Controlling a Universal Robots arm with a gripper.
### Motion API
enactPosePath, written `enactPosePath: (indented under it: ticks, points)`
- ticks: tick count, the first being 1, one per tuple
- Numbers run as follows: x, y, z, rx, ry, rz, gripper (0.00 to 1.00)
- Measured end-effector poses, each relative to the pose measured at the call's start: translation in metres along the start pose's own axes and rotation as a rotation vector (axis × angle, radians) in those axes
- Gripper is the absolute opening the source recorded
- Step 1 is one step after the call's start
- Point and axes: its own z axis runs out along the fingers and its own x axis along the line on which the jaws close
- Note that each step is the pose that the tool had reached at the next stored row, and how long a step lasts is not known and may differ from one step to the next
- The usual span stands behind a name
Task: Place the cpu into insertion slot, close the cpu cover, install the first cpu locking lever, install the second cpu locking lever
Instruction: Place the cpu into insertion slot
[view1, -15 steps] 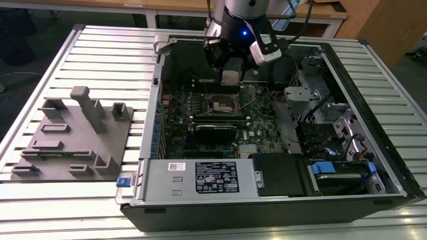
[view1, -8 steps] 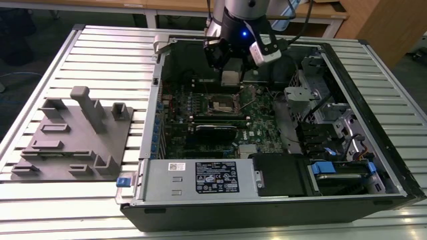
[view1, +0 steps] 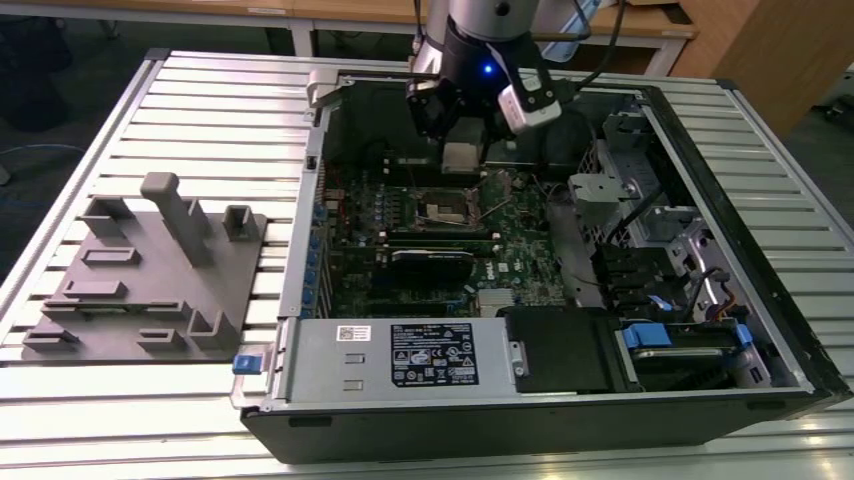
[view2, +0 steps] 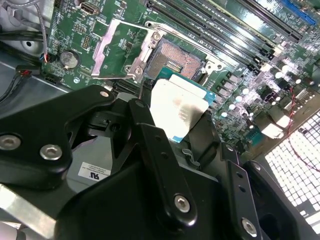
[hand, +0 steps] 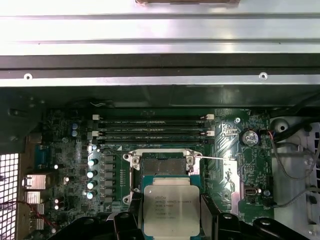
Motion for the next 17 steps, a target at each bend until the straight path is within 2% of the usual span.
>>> enactPosePath:
  ticks: [17]
  points:
    - [0.0,-0.0004,0.0037,0.0003,0.0002,0.0,0.54]
